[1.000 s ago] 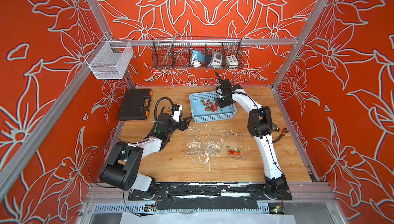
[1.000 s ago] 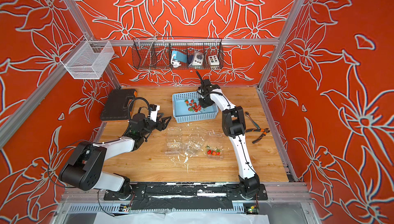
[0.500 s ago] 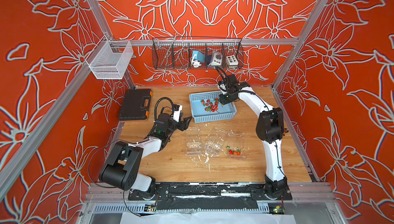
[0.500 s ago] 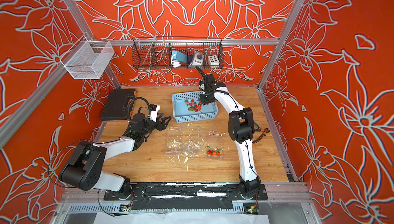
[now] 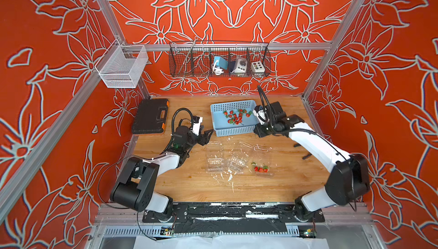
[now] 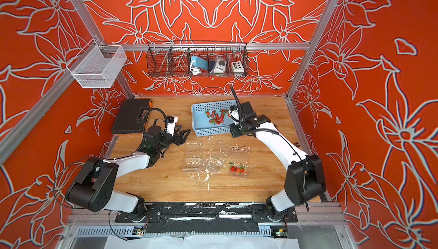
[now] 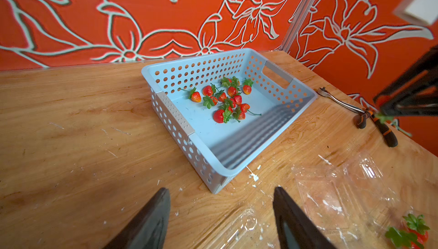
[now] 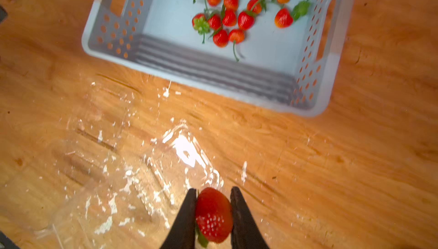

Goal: Pack strawberries into containers
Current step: Place the strawberry in the packing box.

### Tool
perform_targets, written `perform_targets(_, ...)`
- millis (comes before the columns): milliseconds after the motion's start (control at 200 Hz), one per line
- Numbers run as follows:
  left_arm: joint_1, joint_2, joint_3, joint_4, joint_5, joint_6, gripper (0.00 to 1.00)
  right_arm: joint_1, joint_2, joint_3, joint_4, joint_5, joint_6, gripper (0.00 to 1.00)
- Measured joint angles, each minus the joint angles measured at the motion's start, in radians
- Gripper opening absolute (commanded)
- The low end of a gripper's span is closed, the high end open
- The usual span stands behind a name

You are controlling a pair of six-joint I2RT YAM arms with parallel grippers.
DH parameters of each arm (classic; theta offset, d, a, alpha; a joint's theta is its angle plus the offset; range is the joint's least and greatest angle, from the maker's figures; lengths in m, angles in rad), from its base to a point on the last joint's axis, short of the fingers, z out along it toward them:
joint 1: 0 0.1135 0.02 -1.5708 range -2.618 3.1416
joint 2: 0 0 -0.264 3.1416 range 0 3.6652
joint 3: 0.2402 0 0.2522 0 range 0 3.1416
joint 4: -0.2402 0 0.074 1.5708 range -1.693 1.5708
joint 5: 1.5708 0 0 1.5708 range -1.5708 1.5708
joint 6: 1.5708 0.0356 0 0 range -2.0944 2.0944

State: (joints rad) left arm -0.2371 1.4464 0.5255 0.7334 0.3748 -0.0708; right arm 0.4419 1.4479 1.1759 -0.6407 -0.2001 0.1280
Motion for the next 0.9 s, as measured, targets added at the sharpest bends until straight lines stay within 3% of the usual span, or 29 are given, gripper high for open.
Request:
perform_targets(320, 0.0, 0.0, 0.0, 0.0, 0.001, 0.0, 0.68, 0.061, -0.227, -0.279, -0.039, 0.026, 0.089, 0.1)
perform_targets(696, 0.0, 0.0, 0.0, 0.0, 0.001, 0.0, 0.68, 0.116, -0.261, -0.42, -0.054, 0.041, 0.183, 0.13)
perform_targets(901, 0.0, 0.0, 0.0, 0.0, 0.001, 0.0, 0.68, 0.143, -0.262, -0.462, -0.053, 0.043, 0.233, 0.23)
